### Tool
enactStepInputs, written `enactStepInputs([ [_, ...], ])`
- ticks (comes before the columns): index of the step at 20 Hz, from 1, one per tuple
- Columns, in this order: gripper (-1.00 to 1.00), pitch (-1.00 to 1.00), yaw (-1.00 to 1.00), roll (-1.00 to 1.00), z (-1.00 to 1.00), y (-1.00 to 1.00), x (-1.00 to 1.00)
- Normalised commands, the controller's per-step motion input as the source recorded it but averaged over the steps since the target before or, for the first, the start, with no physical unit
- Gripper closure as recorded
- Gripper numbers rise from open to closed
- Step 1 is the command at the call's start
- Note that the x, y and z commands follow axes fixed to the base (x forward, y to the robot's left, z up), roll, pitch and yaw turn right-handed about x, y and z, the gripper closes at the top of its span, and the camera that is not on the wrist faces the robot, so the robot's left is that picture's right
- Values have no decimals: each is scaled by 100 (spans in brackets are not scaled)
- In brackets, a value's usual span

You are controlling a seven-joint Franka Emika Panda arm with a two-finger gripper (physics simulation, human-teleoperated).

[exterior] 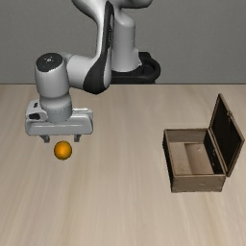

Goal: Pick up the orange and put it in the box

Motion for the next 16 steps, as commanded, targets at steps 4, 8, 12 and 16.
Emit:
enactStepInputs([
  [4,-100,0,0,0,-100,0,0],
  [8,100,0,0,0,-50,0,0],
  [12,100,0,0,0,0,0,0],
  [16,100,0,0,0,0,0,0],
])
